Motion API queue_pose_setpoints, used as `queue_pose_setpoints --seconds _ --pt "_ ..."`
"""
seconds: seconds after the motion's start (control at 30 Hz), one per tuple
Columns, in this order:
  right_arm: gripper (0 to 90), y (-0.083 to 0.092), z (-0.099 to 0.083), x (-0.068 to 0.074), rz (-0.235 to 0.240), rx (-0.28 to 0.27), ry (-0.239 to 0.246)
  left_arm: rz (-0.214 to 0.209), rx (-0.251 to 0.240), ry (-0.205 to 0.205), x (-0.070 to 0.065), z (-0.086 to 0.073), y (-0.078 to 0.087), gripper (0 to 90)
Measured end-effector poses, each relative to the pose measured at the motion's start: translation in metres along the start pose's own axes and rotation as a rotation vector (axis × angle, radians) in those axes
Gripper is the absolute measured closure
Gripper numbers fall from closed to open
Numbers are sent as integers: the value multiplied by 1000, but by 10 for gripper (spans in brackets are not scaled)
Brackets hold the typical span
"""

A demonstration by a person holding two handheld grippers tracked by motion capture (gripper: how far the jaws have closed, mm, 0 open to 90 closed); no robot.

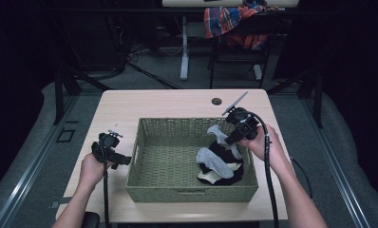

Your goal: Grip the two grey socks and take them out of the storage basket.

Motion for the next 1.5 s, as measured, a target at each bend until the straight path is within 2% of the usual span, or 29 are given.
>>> queue_pose_setpoints --seconds 0.5,0.8,1.17,1.5 --pt "843 23 -7 -6 -18 -36 -22 0 -1 0 0 0 0 16" --pt "844 39 -17 -18 -37 -56 -51 -3 3 1 1 0 1 16" --pt "845 56 -37 -45 -91 -69 -130 -4 4 0 0 0 1 16" --pt "848 63 -55 -71 -120 -76 -206 -3 4 2 0 0 0 16"
Point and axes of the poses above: each handheld gripper's, and its own axes: y roughly backward along the jaws, z roughly out of its top, x roughly to its left, the point moved 3 cm from there along -y, roughly forward along the jaws, and after that the axes turned 15 degrees about z, right-handed, at the moved point
